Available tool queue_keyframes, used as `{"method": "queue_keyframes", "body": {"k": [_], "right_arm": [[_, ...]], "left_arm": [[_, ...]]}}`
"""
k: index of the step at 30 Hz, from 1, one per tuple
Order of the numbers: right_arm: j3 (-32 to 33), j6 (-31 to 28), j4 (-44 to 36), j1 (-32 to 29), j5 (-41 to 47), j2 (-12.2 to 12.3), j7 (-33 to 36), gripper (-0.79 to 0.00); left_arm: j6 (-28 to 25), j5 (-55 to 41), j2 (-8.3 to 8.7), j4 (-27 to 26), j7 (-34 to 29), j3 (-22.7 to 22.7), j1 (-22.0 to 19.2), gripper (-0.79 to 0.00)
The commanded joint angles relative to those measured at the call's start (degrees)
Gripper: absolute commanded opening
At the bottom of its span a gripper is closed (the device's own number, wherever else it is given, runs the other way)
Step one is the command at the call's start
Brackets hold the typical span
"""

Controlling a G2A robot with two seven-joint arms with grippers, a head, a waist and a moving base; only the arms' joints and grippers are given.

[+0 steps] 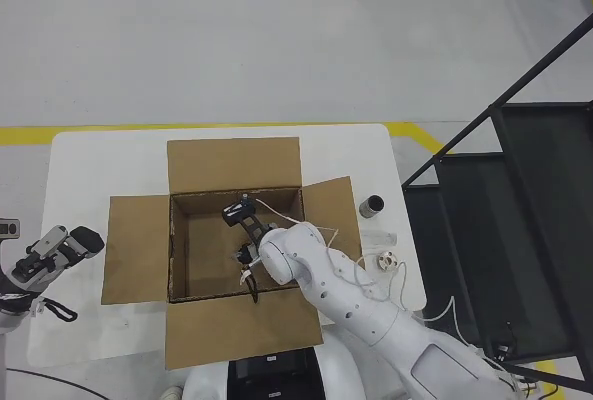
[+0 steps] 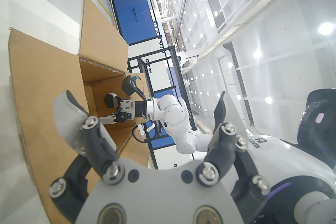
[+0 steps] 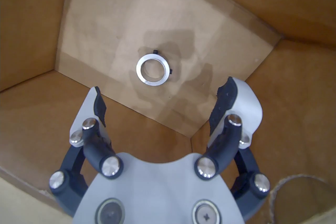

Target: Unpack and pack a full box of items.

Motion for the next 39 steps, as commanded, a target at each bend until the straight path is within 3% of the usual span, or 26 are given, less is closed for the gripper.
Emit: {"method": "queue_keyframes", "body": {"k": [1, 3, 5, 6, 8, 9, 12, 18, 27, 31, 39], "right_arm": [[-0.8, 0.8, 1.9, 1.3, -0.1, -0.5, -0.4, 0.0], [-1.5, 1.1, 4.2, 2.4, 0.4, -1.1, -0.7, 0.0], [-2.2, 1.3, 6.0, 3.4, 0.8, -1.6, -1.0, -0.329], [-2.6, 1.5, 7.4, 4.0, 1.2, -2.0, -1.3, -0.434], [-3.0, 1.9, 8.7, 4.7, 1.5, -2.4, -1.6, -0.468], [-3.2, 1.9, 9.3, 5.0, 1.9, -2.6, -1.9, -0.529], [-3.5, 2.3, 11.4, 5.6, 2.2, -3.2, -2.6, -0.573], [-3.0, 2.3, 14.4, 5.5, 3.0, -3.6, -3.8, -0.585], [-2.4, 0.8, 15.3, 5.0, 3.5, -3.9, -4.4, -0.508], [-1.9, 0.7, 14.6, 4.5, 3.2, -3.9, -5.1, -0.437], [-0.9, 0.1, 13.0, 3.1, 2.1, -3.6, -4.7, -0.477]], "left_arm": [[0.0, 0.0, 0.0, 0.0, 0.0, 0.0, 0.0, 0.0], [0.0, 0.0, 0.0, 0.0, 0.0, 0.0, 0.0, 0.0], [0.0, 0.0, 0.0, 0.0, 0.0, 0.0, 0.0, 0.0], [0.0, 0.0, 0.0, 0.0, 0.0, 0.0, 0.0, 0.0], [0.0, 0.0, 0.0, 0.0, 0.0, 0.0, 0.0, 0.0], [0.0, 0.0, 0.0, 0.0, 0.0, 0.0, 0.0, 0.0], [0.0, 0.0, 0.0, 0.0, 0.0, 0.0, 0.0, 0.0], [0.0, 0.0, 0.0, 0.0, 0.0, 0.0, 0.0, 0.0], [0.0, 0.0, 0.0, 0.0, 0.0, 0.0, 0.0, 0.0], [0.0, 0.0, 0.0, 0.0, 0.0, 0.0, 0.0, 0.0], [0.0, 0.0, 0.0, 0.0, 0.0, 0.0, 0.0, 0.0]]}}
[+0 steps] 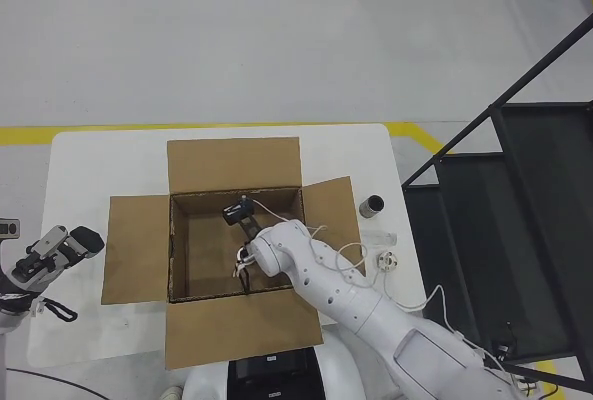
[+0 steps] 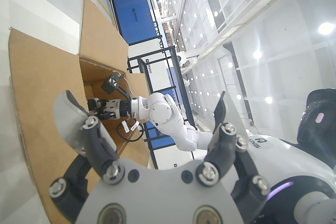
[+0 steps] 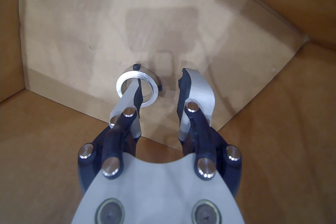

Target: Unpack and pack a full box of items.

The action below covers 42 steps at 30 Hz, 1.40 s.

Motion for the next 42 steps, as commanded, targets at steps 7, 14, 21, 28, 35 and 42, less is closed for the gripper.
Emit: {"method": "queue_keyframes", "body": {"k": [7, 14, 21, 28, 35, 42], "right_arm": [[0.9, -0.8, -2.0, -1.3, -0.6, 0.2, 0.3, -0.468], [1.3, -1.5, -3.1, -2.2, -1.7, 0.4, 1.9, -0.453], [1.0, -2.2, 0.0, -0.9, -0.5, -0.2, 1.9, -0.449], [0.4, -2.7, 3.8, 1.0, 1.4, -1.3, 0.8, -0.563], [0.3, -3.3, 5.7, 1.8, 2.7, -1.9, -0.3, -0.785], [2.2, -2.8, 1.6, -0.6, 1.3, -1.1, -1.7, -0.785]], "left_arm": [[0.0, 0.0, 0.0, 0.0, 0.0, 0.0, 0.0, 0.0], [0.0, 0.0, 0.0, 0.0, 0.0, 0.0, 0.0, 0.0], [0.0, 0.0, 0.0, 0.0, 0.0, 0.0, 0.0, 0.0], [0.0, 0.0, 0.0, 0.0, 0.0, 0.0, 0.0, 0.0], [0.0, 0.0, 0.0, 0.0, 0.0, 0.0, 0.0, 0.0], [0.0, 0.0, 0.0, 0.0, 0.0, 0.0, 0.0, 0.0]]}}
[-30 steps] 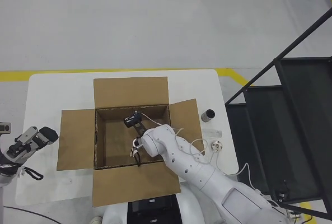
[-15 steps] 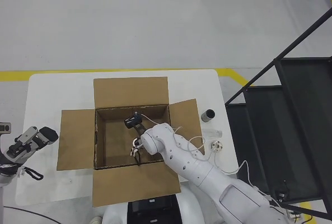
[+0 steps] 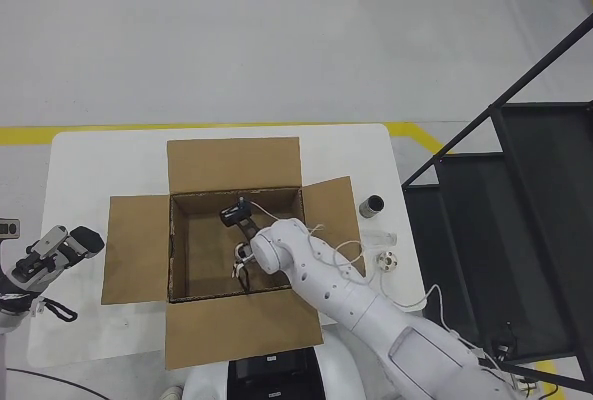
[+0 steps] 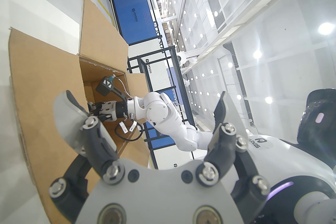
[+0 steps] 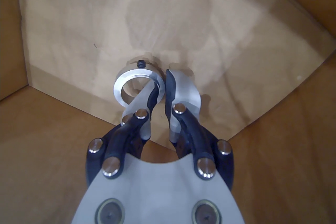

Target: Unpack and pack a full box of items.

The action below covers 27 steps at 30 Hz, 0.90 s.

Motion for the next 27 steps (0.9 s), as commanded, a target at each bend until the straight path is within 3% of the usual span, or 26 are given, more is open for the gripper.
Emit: {"method": "queue_keyframes", "body": {"k": [1, 9, 14, 20, 27], "right_arm": [[1.0, 0.4, -2.8, -1.4, -1.3, 0.6, 0.0, -0.785], [7.1, -0.8, -20.9, -11.7, -6.6, 3.7, -2.0, -0.785], [12.4, -6.6, -33.2, -20.5, -6.2, 5.6, -8.8, -0.785], [14.6, -9.3, -38.2, -25.7, -8.3, 6.7, -12.9, -0.785], [14.7, -10.5, -38.8, -26.5, -8.4, 7.0, -13.8, -0.785]], "left_arm": [[0.0, 0.0, 0.0, 0.0, 0.0, 0.0, 0.0, 0.0], [0.0, 0.0, 0.0, 0.0, 0.0, 0.0, 0.0, 0.0], [0.0, 0.0, 0.0, 0.0, 0.0, 0.0, 0.0, 0.0], [0.0, 0.0, 0.0, 0.0, 0.0, 0.0, 0.0, 0.0], [0.0, 0.0, 0.0, 0.0, 0.0, 0.0, 0.0, 0.0]]}}
